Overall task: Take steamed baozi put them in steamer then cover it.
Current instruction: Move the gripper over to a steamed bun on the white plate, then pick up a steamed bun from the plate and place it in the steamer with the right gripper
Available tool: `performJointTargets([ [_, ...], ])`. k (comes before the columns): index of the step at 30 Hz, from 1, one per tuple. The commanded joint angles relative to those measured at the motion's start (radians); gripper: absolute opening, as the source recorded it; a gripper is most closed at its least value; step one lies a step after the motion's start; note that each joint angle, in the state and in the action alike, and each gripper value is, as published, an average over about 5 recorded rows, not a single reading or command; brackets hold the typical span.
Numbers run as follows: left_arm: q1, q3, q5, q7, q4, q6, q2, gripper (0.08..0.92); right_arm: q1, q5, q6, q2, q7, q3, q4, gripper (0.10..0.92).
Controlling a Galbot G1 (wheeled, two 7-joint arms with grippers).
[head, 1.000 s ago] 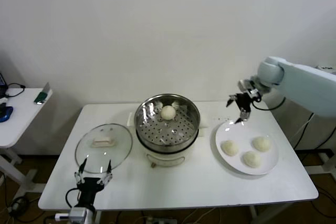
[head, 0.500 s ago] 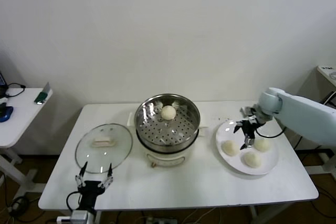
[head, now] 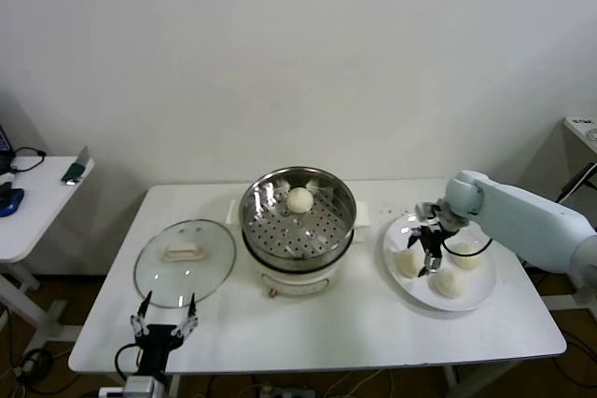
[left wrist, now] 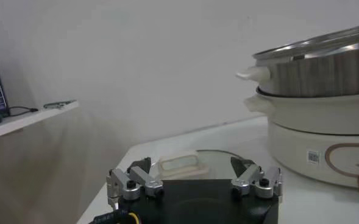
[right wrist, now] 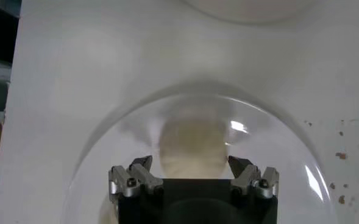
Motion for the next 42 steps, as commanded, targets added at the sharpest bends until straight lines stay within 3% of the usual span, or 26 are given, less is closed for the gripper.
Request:
performJointTargets([
  [1, -0.003, 0.002, 0.000, -0.001, 0.006, 0.000, 0.000, 0.823, -0.027, -0.019, 0.004, 0.023, -0.003, 0.024, -0.037, 0.823],
  [10, -0.004, 0.003, 0.001, -0.001, 0.007, 0.000, 0.001, 0.823, -0.024, -0.023, 0.020, 0.042, -0.010, 0.035, -0.070, 0.816],
  [31, 0.004, 0.003, 0.000, -0.002, 0.003, -0.005, -0.002, 0.823, 0.002, -0.009, 0.023, 0.007, -0.014, 0.047, -0.030, 0.693],
  [36, 0.005, 0.004, 0.000, -0.002, -0.004, -0.002, -0.001, 0.823, 0.145, 0.094, 0.017, -0.031, -0.010, -0.034, 0.019, 0.690],
  [42, 0.009, 0.014, 0.000, -0.001, -0.011, -0.002, -0.004, 0.823, 0.488, 0.338, 0.010, -0.025, -0.012, -0.287, 0.083, 0.695],
])
